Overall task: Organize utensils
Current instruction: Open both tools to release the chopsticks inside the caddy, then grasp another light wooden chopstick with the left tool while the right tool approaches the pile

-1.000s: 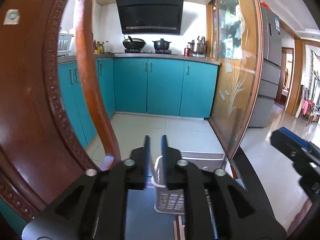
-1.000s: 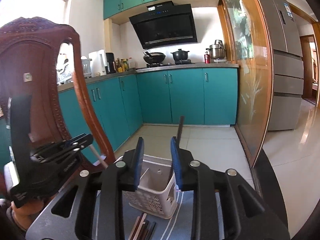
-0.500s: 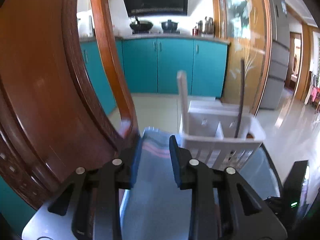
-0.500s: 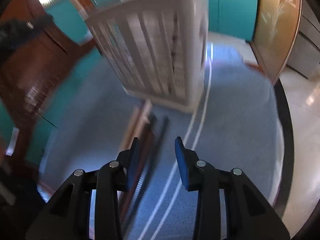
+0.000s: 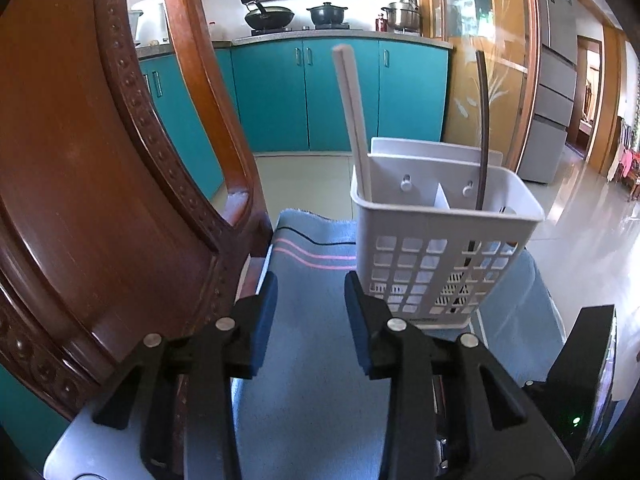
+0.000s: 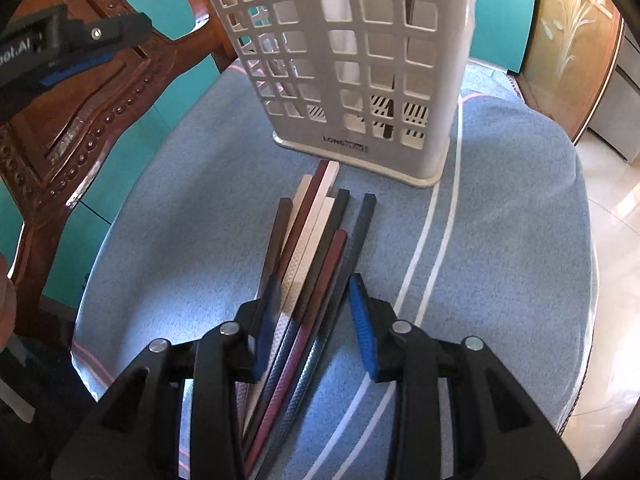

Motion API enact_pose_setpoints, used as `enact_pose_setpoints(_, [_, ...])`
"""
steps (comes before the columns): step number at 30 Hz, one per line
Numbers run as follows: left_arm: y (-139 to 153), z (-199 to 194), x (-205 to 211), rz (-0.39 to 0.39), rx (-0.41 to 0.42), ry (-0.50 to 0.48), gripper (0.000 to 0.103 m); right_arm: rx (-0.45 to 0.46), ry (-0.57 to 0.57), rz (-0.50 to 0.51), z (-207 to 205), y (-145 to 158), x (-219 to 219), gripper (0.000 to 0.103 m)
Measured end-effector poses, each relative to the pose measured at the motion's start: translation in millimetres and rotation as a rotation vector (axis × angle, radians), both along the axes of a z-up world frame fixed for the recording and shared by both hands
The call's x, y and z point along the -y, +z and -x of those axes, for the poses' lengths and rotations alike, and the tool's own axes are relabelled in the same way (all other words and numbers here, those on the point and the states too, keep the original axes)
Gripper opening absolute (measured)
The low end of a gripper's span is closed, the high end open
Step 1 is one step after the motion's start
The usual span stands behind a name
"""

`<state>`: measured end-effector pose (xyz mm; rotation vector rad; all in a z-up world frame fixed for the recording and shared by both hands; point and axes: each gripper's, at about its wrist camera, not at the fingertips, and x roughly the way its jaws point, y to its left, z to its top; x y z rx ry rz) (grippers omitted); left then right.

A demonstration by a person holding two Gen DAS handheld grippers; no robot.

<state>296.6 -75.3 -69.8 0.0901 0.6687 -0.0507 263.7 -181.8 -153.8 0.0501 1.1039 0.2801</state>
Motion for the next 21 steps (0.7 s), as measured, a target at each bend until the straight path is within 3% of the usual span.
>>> enact_pose_setpoints(5, [-5.1, 1.2, 5.0, -0.011, -0.008, -0.015, 0.038, 0.000, -0.001, 0.006, 4.3, 2.4, 10.4, 0.017])
enact_pose_setpoints(12, [-15.8, -0.6, 12.4, -0.024, -0.040, -0.035, 0.040, -0.033, -0.032, 0.014, 1.2, 1.4, 31.3, 0.017])
enact_pose_setpoints(21, [-49.2, 6.6, 14.2, -0.027, -0.169, -0.100, 0.040, -0.047, -0.071, 0.020, 0.7, 3.5, 54.4, 0.024])
